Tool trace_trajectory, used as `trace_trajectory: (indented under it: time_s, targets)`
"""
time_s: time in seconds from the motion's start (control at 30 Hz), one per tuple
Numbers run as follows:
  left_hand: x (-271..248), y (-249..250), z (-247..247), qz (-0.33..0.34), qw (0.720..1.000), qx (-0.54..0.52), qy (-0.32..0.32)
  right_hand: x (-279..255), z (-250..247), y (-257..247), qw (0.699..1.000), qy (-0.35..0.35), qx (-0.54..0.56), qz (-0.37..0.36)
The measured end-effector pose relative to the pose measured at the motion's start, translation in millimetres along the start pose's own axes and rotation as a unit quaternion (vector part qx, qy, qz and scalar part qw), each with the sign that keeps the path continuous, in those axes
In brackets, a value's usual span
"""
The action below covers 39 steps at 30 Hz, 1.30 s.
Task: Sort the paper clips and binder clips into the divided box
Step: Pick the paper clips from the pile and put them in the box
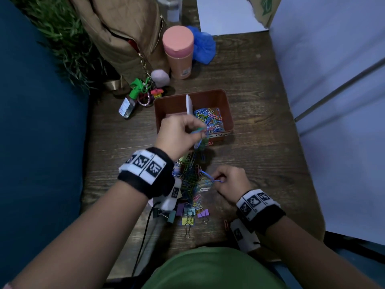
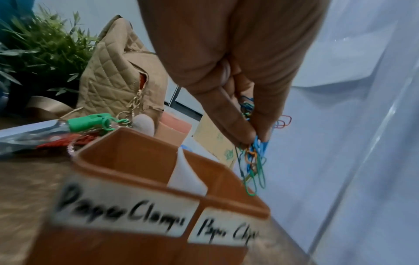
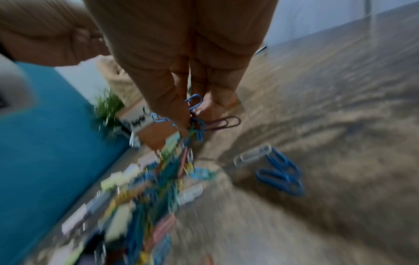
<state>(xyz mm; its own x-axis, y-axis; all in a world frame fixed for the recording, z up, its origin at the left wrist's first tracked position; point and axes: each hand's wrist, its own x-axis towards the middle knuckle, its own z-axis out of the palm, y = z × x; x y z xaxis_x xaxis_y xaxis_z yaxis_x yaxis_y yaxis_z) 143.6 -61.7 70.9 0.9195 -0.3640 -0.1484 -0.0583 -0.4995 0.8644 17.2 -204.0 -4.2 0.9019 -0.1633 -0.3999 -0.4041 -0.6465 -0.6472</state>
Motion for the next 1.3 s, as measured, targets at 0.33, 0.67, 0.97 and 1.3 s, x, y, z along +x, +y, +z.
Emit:
trace_trajectory:
  time_s: [0.33, 0.67, 0.97, 1.3]
  targets:
    - [56.7, 4.4, 1.8, -0.027, 0.997, 0.072, -0.001, 21.7, -58.0, -33.0, 0.984, 0.126, 0.124, -0.007]
    - [-26.1, -40.3, -4.7, -0.095, 0.991, 0.093, -0.002, 96.1, -86.6, -89.7, 0.989, 0.106, -0.061, -0.083]
    - [-88.4, -84.1, 38.1, -0.103, 0.949, 0.245, -0.172, 2.8, -45.9, -1.1, 0.991, 0.011, -0.108, -0.085]
    - [-97.5, -88.7, 36.9, -0.132, 0.927, 0.274, -0.217, -44.6, 14.5, 55.4, 0.974, -0.100, -0.202, 0.008]
